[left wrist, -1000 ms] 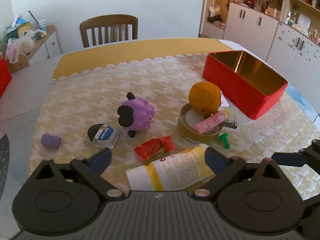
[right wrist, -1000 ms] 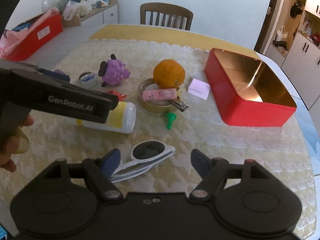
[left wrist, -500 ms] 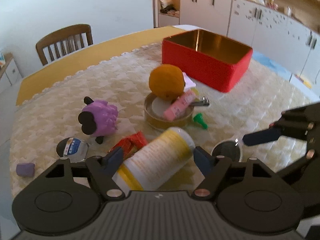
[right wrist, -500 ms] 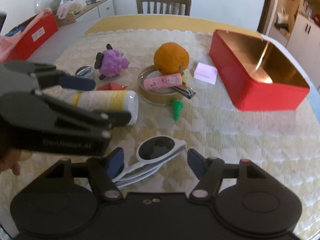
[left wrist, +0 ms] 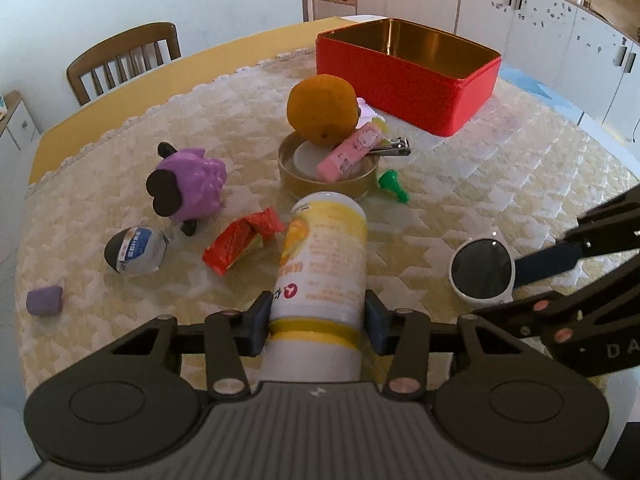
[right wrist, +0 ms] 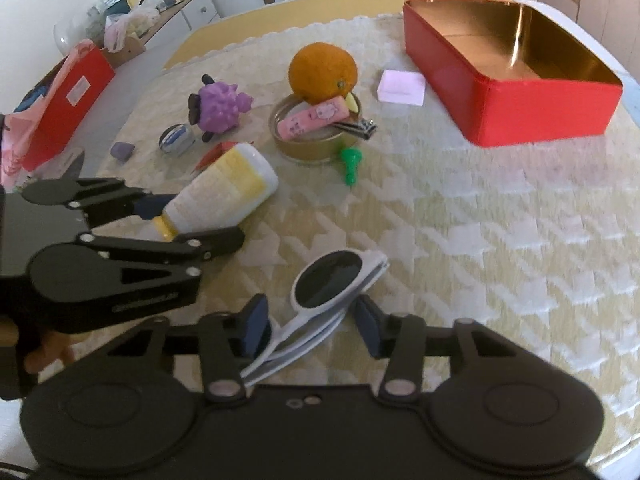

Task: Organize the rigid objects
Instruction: 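Grasp the white pill bottle with the left tool while the right tool grasps the white sunglasses, then carry the bottle and sunglasses into the red tin and open both tools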

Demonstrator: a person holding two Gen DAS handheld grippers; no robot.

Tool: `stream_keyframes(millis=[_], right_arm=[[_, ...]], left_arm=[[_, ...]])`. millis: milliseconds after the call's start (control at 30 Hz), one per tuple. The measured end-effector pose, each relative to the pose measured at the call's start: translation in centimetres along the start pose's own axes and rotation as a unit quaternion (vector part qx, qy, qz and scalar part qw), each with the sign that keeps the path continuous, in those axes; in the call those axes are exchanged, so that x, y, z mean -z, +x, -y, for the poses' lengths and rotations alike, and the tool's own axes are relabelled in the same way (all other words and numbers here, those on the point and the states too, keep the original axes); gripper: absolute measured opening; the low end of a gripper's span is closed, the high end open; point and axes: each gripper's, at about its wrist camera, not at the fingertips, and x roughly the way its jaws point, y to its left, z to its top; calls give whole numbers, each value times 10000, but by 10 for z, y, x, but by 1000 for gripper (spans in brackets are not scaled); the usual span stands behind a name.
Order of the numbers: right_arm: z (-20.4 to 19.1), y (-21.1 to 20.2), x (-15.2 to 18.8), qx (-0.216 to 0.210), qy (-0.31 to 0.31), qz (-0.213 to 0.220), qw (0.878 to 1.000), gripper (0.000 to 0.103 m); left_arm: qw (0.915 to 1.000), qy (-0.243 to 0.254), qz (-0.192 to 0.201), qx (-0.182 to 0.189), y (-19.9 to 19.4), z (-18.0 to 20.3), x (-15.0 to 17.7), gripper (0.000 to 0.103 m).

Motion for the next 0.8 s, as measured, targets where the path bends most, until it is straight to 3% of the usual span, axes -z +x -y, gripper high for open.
stream_keyframes(millis=[200,233,267,400,567,800], right_arm=[[-3,-4,2,-67,-18,-42,10000,31],[-3,-4,2,-93,-18,-22,10000,20],[-3,-6,1,-151,-16,9,9999,18],[-3,-7,0,-129,14,28,9999,16],[-2,-15,-2,-31,-53,212,9998,5],[9,-25,-4,14,-75,307,9995,4]], left_arm=[[9999,-20,48,-98,2,5,-2,45],[9999,-24,53,-130,2,6,-2,45],[9998,-38,57,-160,2,7,-2,45],[9995,-170,66,-274,1,10,-2,45],[9984,-422,48,-368,-2,11,-2,45],[9960,-819,84,-341,-12,11,-6,44]])
